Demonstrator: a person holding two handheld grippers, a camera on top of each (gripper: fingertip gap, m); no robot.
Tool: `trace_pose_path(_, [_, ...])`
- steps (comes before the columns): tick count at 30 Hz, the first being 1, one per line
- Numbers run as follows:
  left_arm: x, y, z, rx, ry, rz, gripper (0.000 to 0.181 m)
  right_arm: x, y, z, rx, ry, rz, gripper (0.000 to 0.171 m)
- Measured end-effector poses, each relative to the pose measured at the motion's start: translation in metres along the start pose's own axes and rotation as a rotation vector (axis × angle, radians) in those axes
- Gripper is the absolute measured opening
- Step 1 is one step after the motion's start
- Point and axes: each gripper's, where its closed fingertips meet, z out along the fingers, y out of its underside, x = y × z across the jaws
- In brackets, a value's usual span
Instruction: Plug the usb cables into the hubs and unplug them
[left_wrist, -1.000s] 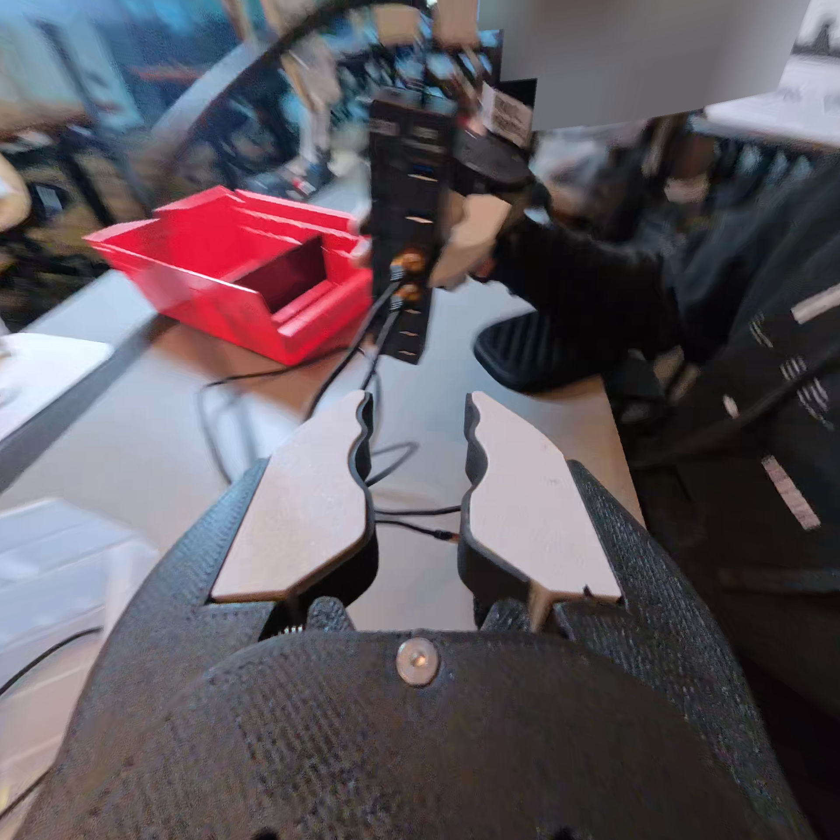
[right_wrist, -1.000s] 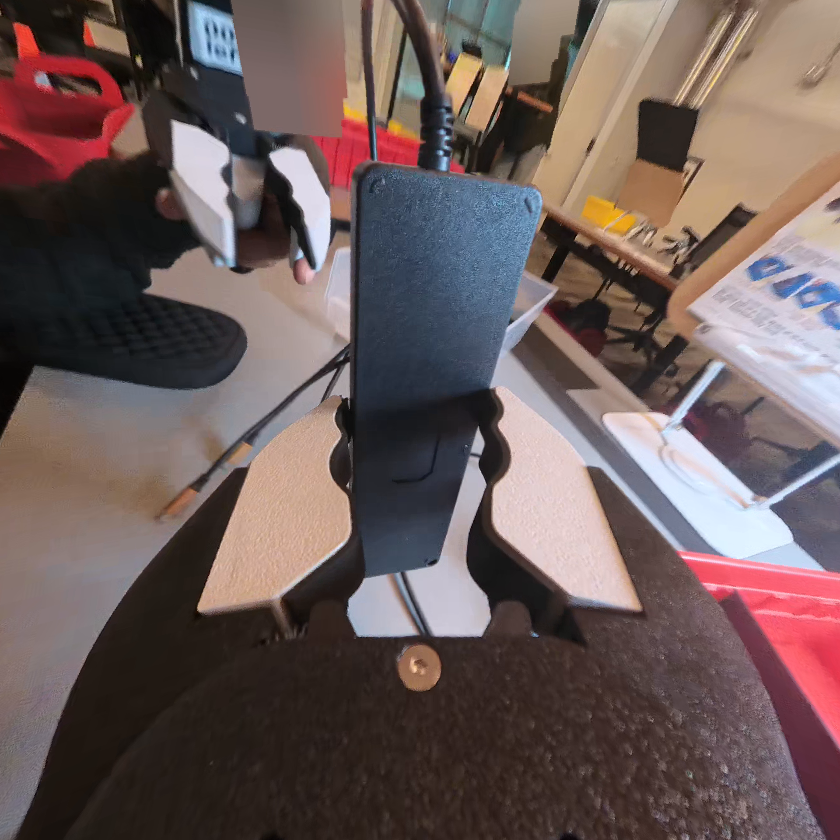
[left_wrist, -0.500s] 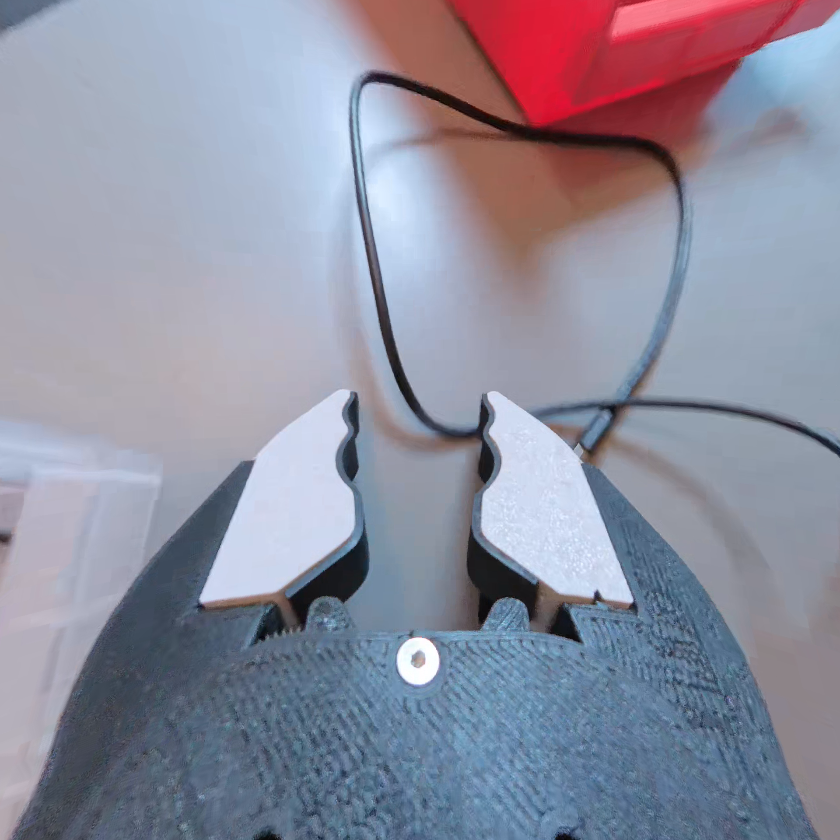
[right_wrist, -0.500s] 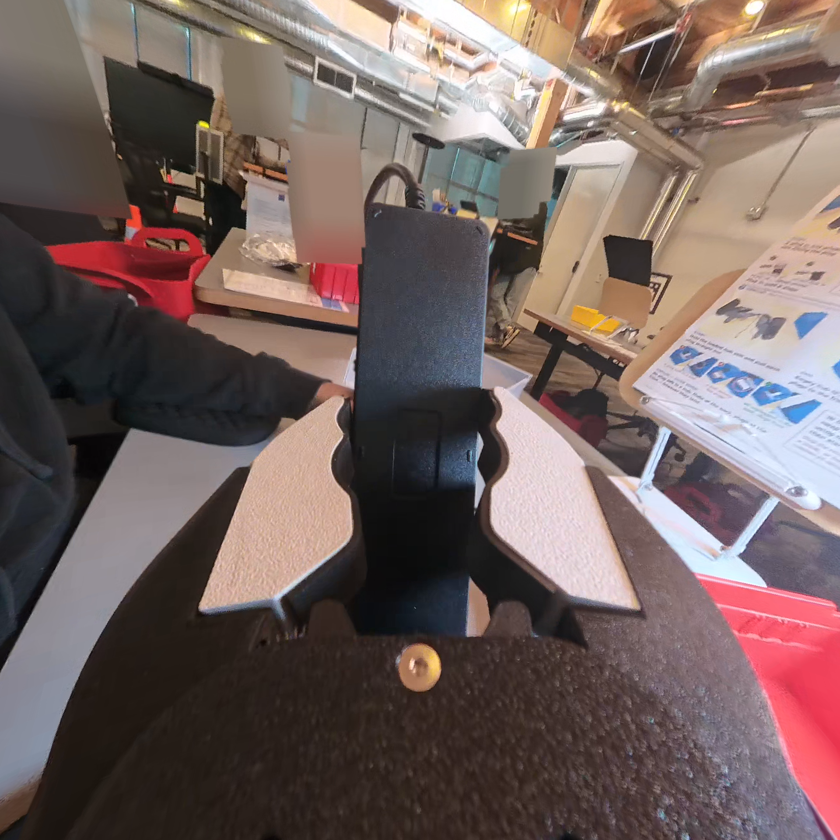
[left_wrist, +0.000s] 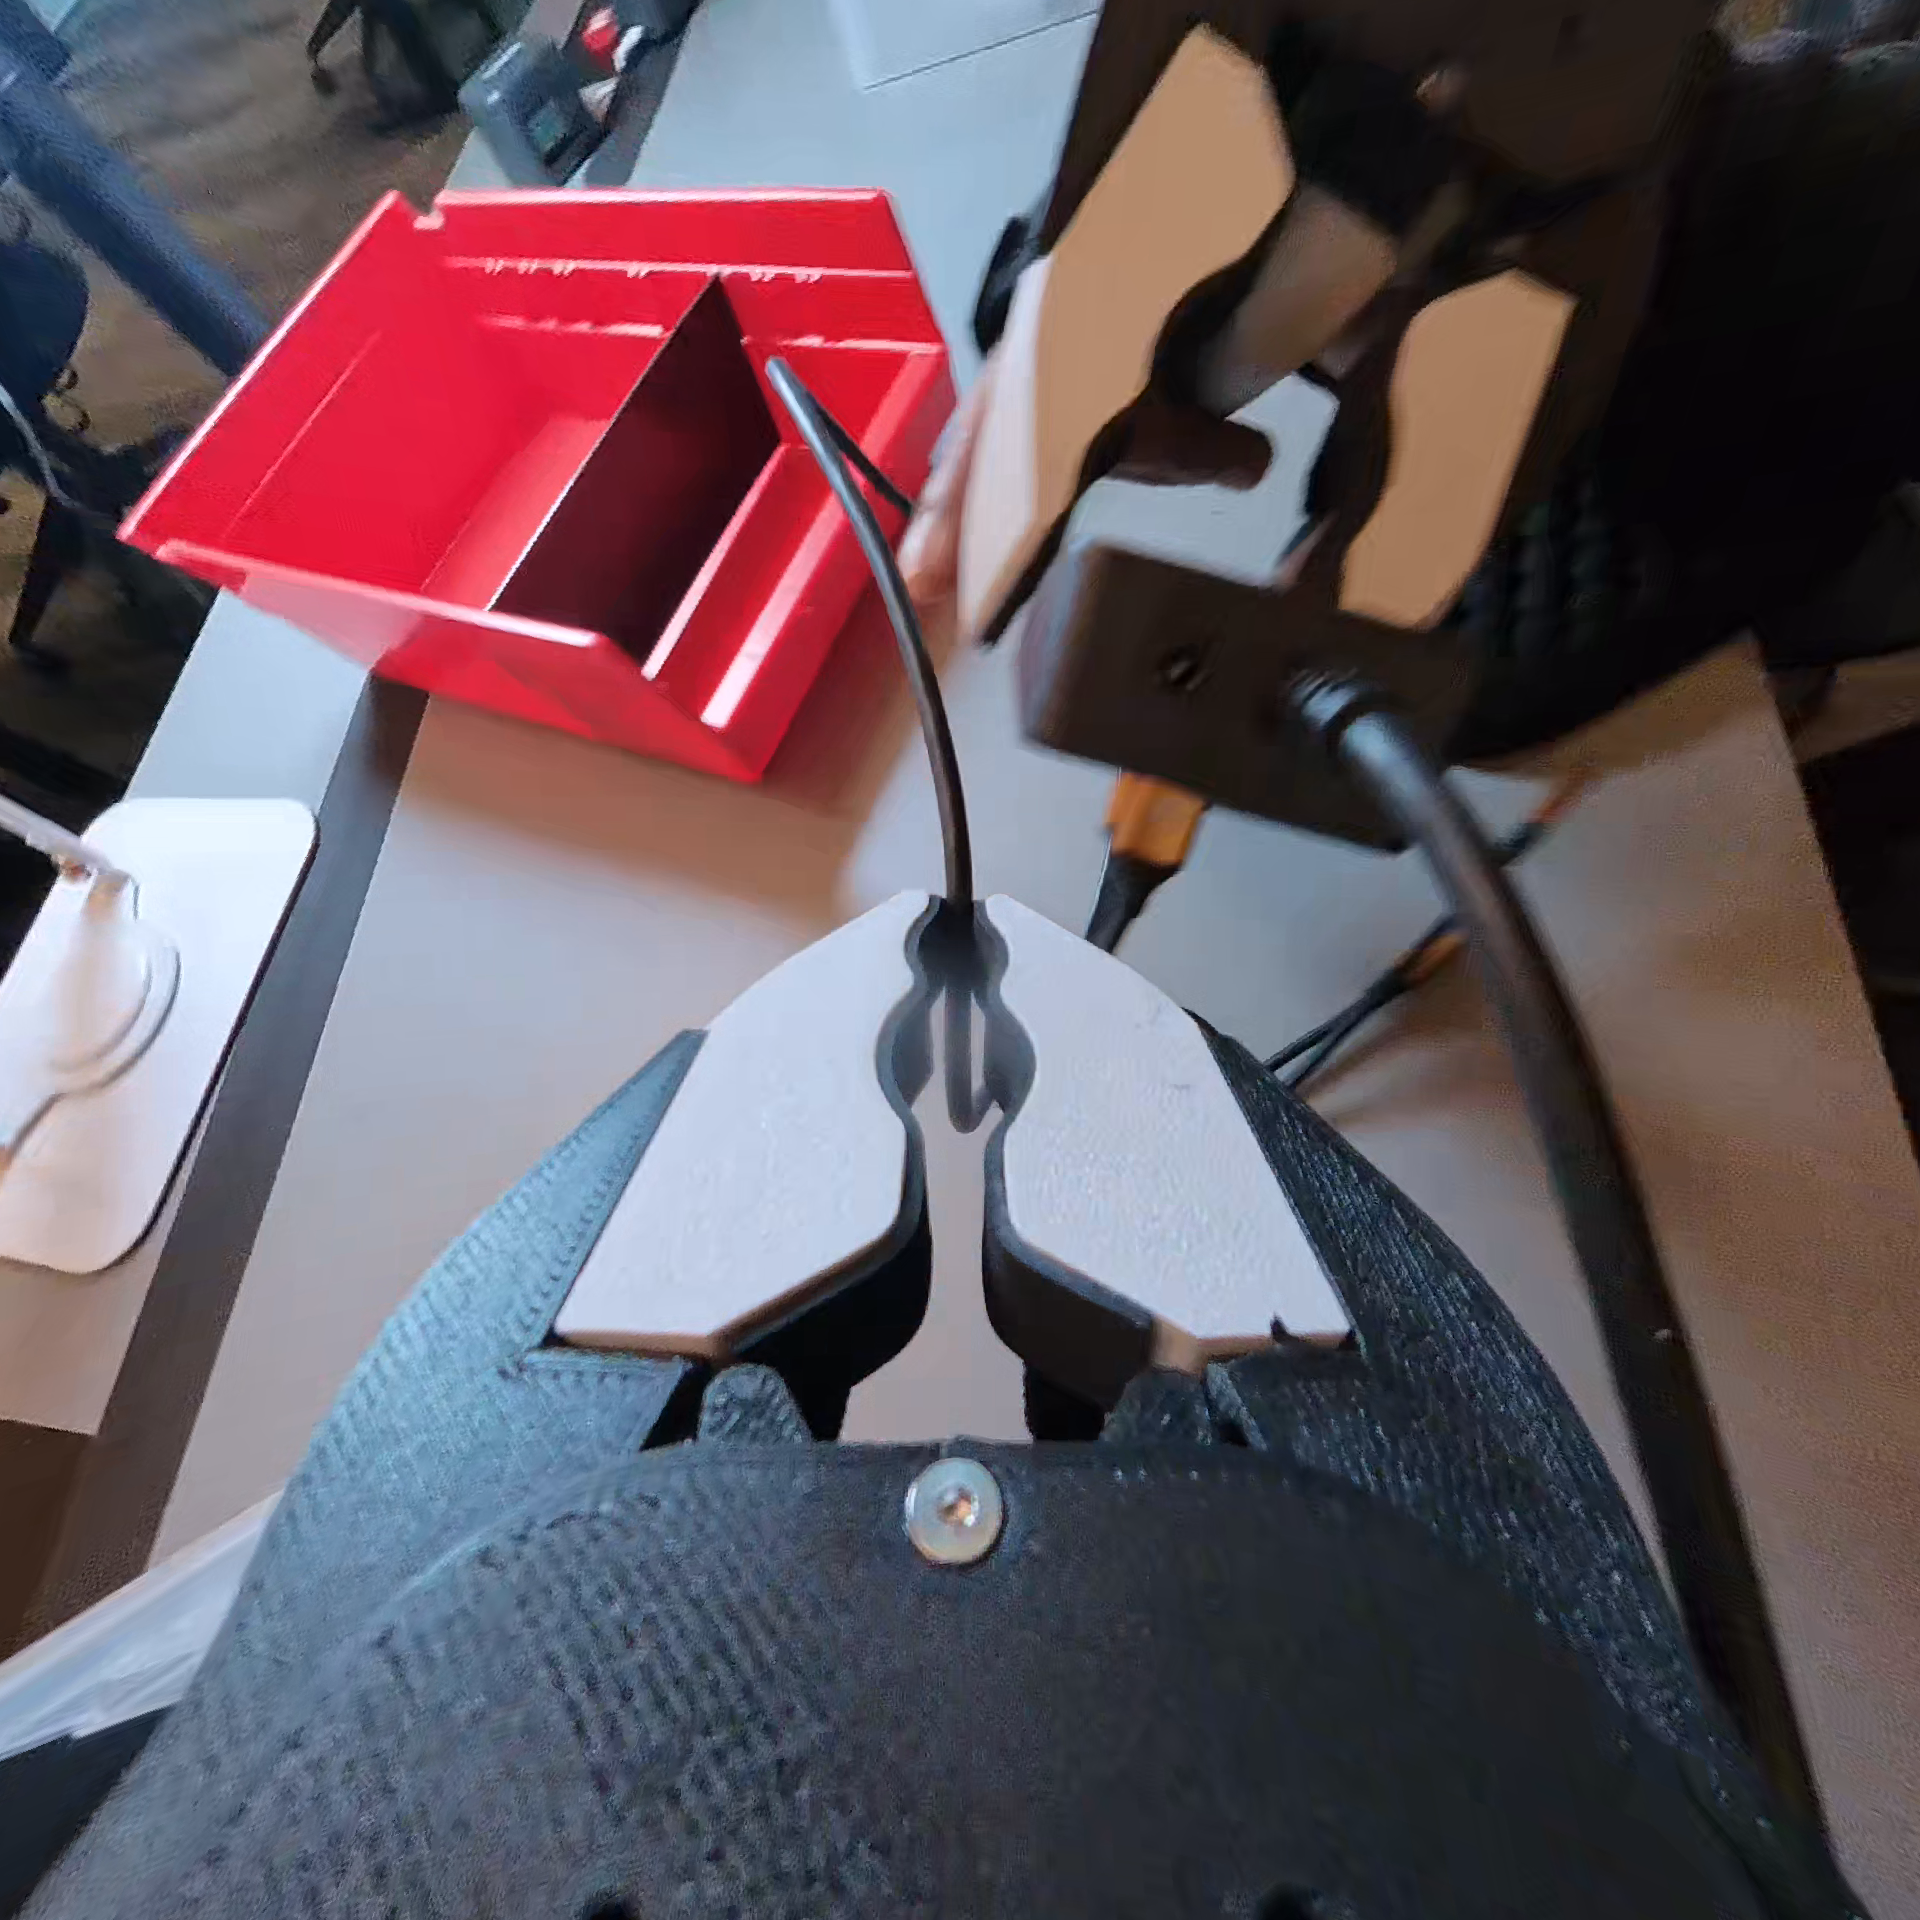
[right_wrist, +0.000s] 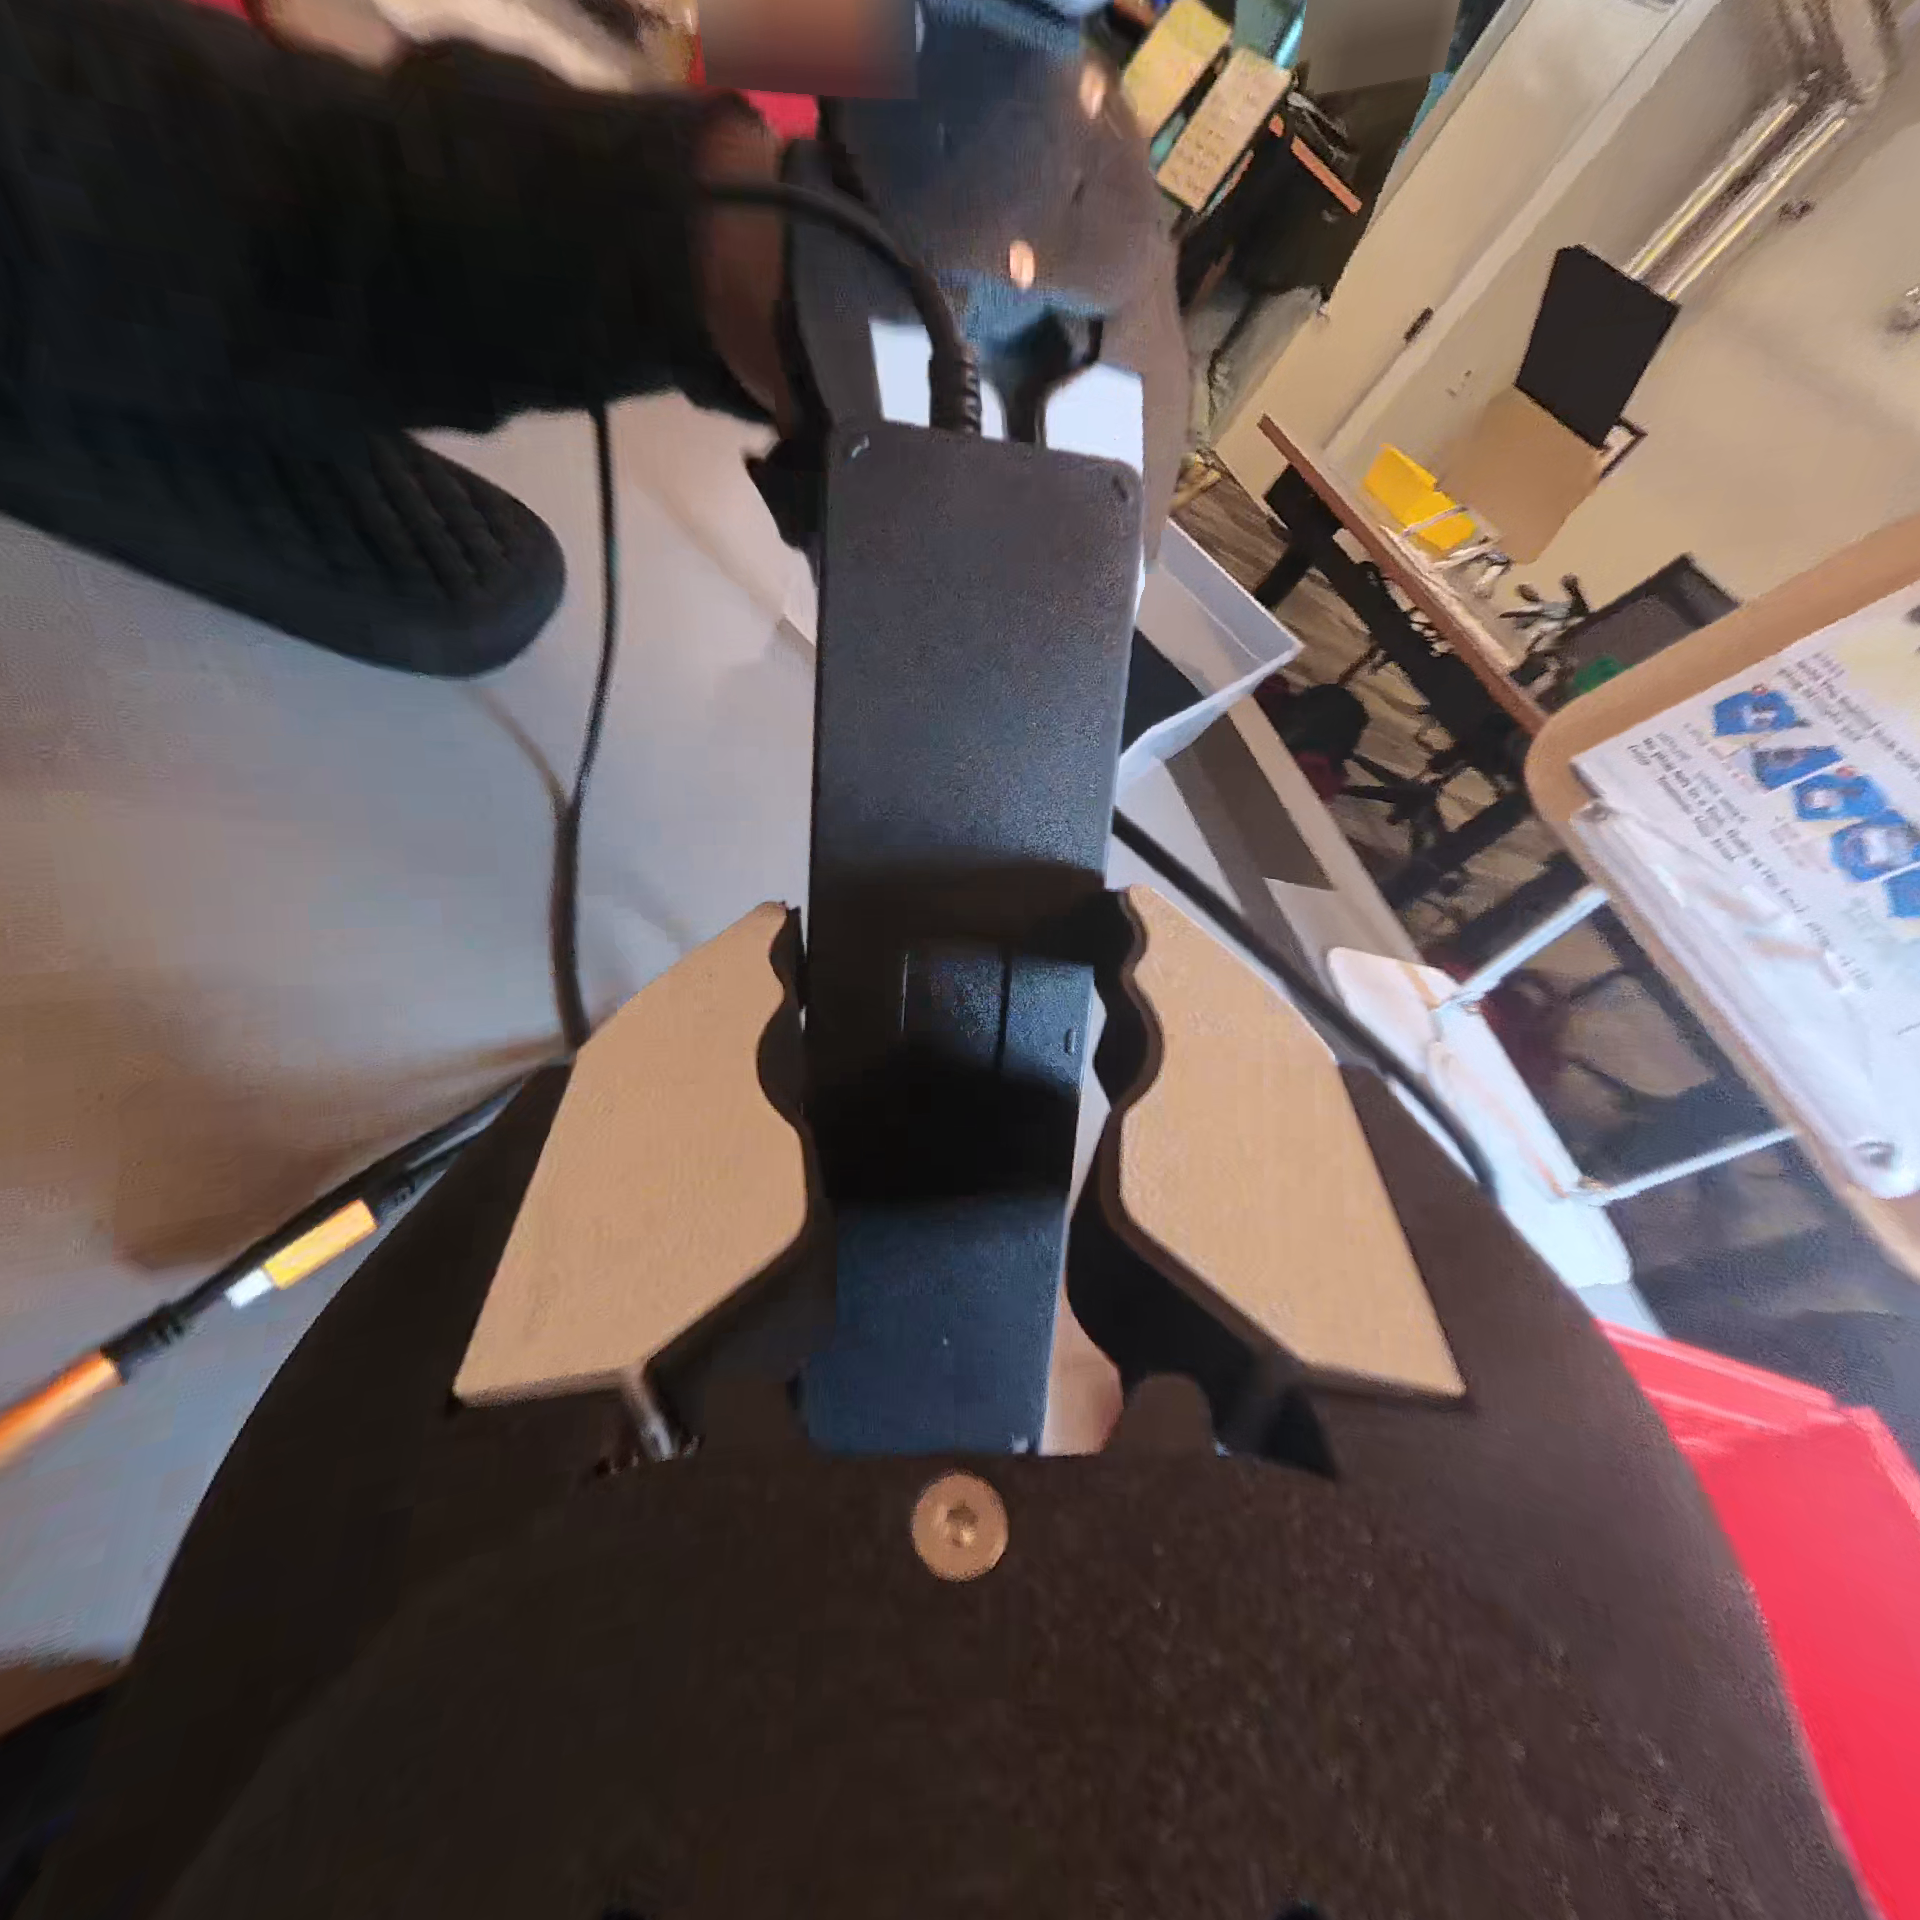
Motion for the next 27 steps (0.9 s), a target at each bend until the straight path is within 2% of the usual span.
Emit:
trace_pose_path(3, [0.006, 0.007, -0.003, -0.105, -0.047, 0.088, 0.004, 0.001, 0.001, 0.013, -0.102, 0.137, -0.217, 0.054])
trace_pose_path(6, [0.006, 0.014, -0.006, -0.160, -0.060, 0.062, 0.004, 0.005, 0.001, 0.022, -0.187, 0.259, -0.375, 0.054])
trace_pose_path(9, [-0.001, 0.022, -0.006, -0.223, -0.102, -0.003, 0.004, 0.008, 0.010, 0.029, -0.264, 0.302, -0.420, 0.055])
trace_pose_path(13, [-0.003, 0.040, 0.000, -0.346, -0.113, -0.081, 0.004, 0.010, 0.019, 0.037, -0.316, 0.338, -0.448, 0.068])
trace_pose_path(15, [0.001, 0.041, 0.005, -0.353, -0.083, -0.079, 0.004, 0.006, 0.027, 0.042, -0.346, 0.306, -0.459, 0.072])
trace_pose_path(18, [0.022, 0.040, 0.010, -0.373, 0.011, 0.027, 0.005, -0.009, 0.035, 0.052, -0.331, 0.191, -0.461, 0.079])
trace_pose_path(21, [0.024, 0.042, 0.007, -0.405, -0.019, 0.139, 0.004, -0.016, 0.040, 0.056, -0.356, 0.111, -0.481, 0.072])
trace_pose_path(25, [0.020, 0.033, 0.000, -0.300, -0.008, 0.053, 0.004, -0.014, 0.037, 0.055, -0.394, 0.085, -0.409, 0.070])
trace_pose_path(27, [0.009, 0.017, -0.012, -0.189, -0.060, 0.018, 0.014, -0.004, 0.033, 0.050, -0.408, 0.097, -0.406, 0.070])
